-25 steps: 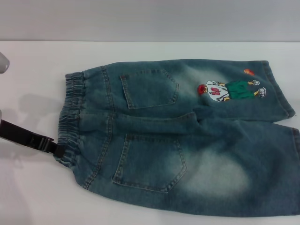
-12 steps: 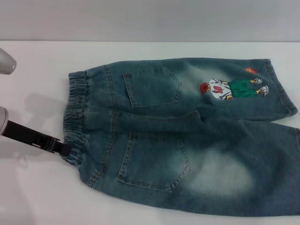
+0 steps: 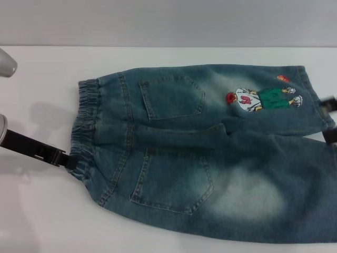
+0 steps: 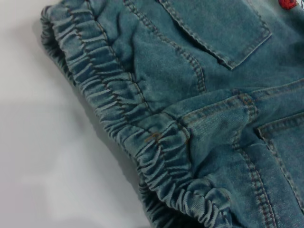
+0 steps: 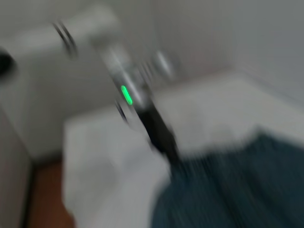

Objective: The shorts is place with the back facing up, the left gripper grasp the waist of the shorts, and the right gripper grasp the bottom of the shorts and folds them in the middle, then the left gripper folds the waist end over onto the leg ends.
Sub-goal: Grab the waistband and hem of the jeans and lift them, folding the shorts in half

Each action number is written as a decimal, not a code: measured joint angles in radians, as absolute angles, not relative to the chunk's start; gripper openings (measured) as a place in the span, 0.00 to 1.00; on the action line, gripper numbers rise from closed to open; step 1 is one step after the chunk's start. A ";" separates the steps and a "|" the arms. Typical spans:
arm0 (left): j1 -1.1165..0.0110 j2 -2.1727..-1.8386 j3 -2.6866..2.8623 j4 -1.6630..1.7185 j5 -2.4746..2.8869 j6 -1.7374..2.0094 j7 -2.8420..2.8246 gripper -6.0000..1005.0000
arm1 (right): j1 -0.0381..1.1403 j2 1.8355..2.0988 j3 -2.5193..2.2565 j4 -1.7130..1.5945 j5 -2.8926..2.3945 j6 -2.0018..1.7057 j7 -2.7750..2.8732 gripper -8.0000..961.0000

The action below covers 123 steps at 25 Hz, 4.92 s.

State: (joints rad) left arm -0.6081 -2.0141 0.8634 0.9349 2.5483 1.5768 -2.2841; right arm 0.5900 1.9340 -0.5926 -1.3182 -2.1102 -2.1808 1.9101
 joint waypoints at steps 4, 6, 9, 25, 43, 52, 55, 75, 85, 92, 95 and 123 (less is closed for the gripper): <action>-0.612 -2.012 0.865 0.936 2.549 1.576 -2.284 0.07 | 0.605 1.934 -0.599 -1.325 -2.327 -2.178 1.847 0.65; -0.614 -2.010 0.866 0.936 2.549 1.574 -2.284 0.07 | 0.601 1.935 -0.630 -1.325 -2.419 -2.178 1.801 0.65; -0.616 -2.010 0.867 0.936 2.550 1.571 -2.284 0.07 | 0.594 1.946 -0.669 -1.311 -2.564 -2.178 1.740 0.65; -0.619 -2.014 0.868 0.929 2.549 1.560 -2.284 0.07 | 0.568 1.952 -0.693 -1.119 -2.837 -2.129 1.654 0.64; -0.623 -2.026 0.868 0.926 2.549 1.557 -2.284 0.07 | 0.553 1.957 -0.704 -1.036 -2.918 -2.004 1.674 0.64; -0.623 -2.028 0.868 0.926 2.549 1.557 -2.285 0.07 | 0.554 1.962 -0.708 -1.011 -2.918 -1.977 1.674 0.64; -0.623 -2.028 0.868 0.926 2.549 1.557 -2.285 0.07 | 0.552 1.970 -0.713 -1.006 -2.918 -1.960 1.674 0.64; -0.642 -2.025 0.870 0.925 2.549 1.554 -2.291 0.07 | 0.574 1.976 -0.716 -0.966 -2.918 -1.898 1.675 0.64; -0.643 -2.023 0.870 0.925 2.549 1.552 -2.291 0.07 | 0.577 1.987 -0.753 -0.969 -2.918 -1.903 1.697 0.64; -0.643 -2.020 0.870 0.925 2.549 1.552 -2.286 0.07 | 0.571 1.987 -0.757 -0.972 -2.918 -1.907 1.700 0.64; -0.643 -2.021 0.870 0.925 2.549 1.553 -2.286 0.07 | 0.574 1.988 -0.758 -0.972 -2.918 -1.907 1.700 0.64; -0.644 -2.031 0.885 0.922 2.549 1.555 -2.284 0.07 | 0.580 2.008 -0.783 -0.972 -2.913 -1.906 1.693 0.64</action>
